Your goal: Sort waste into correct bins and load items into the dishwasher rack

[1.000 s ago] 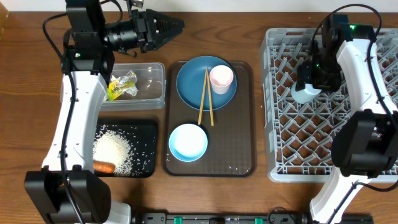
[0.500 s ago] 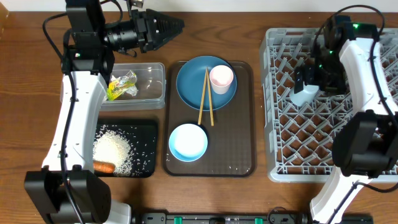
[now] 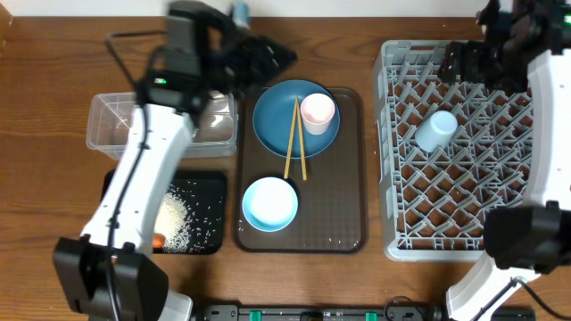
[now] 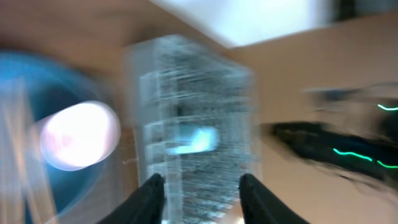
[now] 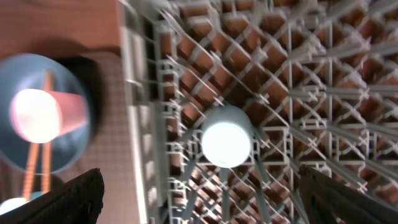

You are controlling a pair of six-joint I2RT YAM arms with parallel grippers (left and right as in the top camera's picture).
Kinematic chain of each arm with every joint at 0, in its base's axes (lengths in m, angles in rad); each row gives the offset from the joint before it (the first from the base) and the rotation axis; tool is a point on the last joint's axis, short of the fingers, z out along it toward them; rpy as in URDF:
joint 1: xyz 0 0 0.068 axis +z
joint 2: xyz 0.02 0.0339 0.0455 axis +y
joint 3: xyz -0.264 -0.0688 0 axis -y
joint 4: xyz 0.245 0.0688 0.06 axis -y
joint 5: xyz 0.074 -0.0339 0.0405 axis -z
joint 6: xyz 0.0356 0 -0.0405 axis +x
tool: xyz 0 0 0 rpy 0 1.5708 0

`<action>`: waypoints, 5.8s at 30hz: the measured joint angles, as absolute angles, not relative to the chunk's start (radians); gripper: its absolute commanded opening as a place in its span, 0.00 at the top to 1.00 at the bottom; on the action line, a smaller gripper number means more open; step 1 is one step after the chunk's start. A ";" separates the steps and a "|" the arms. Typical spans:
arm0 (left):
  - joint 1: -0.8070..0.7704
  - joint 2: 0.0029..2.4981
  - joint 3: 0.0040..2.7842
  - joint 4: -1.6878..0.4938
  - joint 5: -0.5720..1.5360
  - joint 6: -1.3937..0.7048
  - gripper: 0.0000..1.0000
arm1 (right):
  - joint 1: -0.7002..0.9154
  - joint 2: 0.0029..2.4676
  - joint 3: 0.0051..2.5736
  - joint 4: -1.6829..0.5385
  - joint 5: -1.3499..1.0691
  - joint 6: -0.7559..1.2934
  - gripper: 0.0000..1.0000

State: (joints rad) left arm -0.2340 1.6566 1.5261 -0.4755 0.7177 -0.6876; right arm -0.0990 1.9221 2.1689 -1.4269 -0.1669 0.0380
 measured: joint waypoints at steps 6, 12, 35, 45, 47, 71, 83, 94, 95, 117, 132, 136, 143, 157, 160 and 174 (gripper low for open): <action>-0.382 1.669 1.525 -0.567 0.307 -0.520 0.45 | -0.099 1.905 2.177 -1.428 -0.196 0.040 0.01; -0.471 1.731 1.525 -0.565 0.090 -0.440 0.45 | -0.099 1.906 2.177 -1.432 -0.206 0.042 0.01; -0.480 1.973 1.525 -0.550 0.152 -0.424 0.59 | -0.082 1.906 2.177 -1.446 -0.211 0.043 0.01; -0.480 2.008 1.525 -0.510 0.173 -0.425 0.77 | -0.082 1.906 2.177 -1.446 -0.210 0.043 0.01; -0.481 2.008 1.525 -0.507 0.176 -0.422 0.81 | -0.082 1.906 2.177 -1.446 -0.210 0.043 0.01; -0.437 1.873 1.525 -0.474 0.193 -0.422 0.94 | -0.082 1.906 2.177 -1.446 -0.210 0.045 0.06; -0.072 1.650 1.536 -0.430 0.726 -0.579 0.94 | -0.082 1.906 2.177 -1.392 -0.415 -0.044 0.01; 0.039 1.663 1.536 -0.339 1.291 -0.741 0.94 | -0.082 1.906 2.177 -1.274 -1.187 -0.410 0.01; 0.034 1.663 1.536 -0.310 1.329 -0.761 0.94 | -0.080 1.906 2.177 -1.264 -1.230 -0.428 0.01; -0.077 1.663 1.536 -0.159 1.489 -0.895 0.94 | 0.155 1.906 2.177 -1.185 -1.377 -0.537 0.01; -0.077 1.663 1.536 -0.159 1.517 -0.918 0.94 | 0.221 1.906 2.177 -1.157 -1.350 -0.542 0.06; -0.077 1.663 1.536 -0.159 1.517 -0.918 0.94 | 0.227 1.906 2.177 -1.156 -1.322 -0.543 0.12; -0.076 1.663 1.536 -0.157 1.525 -0.918 0.94 | 0.247 1.906 2.177 -1.135 -1.291 -0.545 0.41; -0.074 1.663 1.536 -0.154 1.516 -0.864 0.91 | 0.249 1.906 2.177 -1.020 -1.287 -0.539 0.72; -0.074 1.663 1.536 -0.155 1.517 -0.852 0.83 | 0.251 1.906 2.176 -0.991 -1.286 -0.526 0.72; -0.073 1.663 1.536 -0.157 1.436 -0.764 0.74 | 0.242 1.906 2.176 -0.979 -1.246 -0.395 0.81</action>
State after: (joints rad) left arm -0.0731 1.6627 1.5364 -0.1566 1.4364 -0.7643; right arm 0.2420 1.9064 2.1761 -0.9791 -1.2465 -0.3950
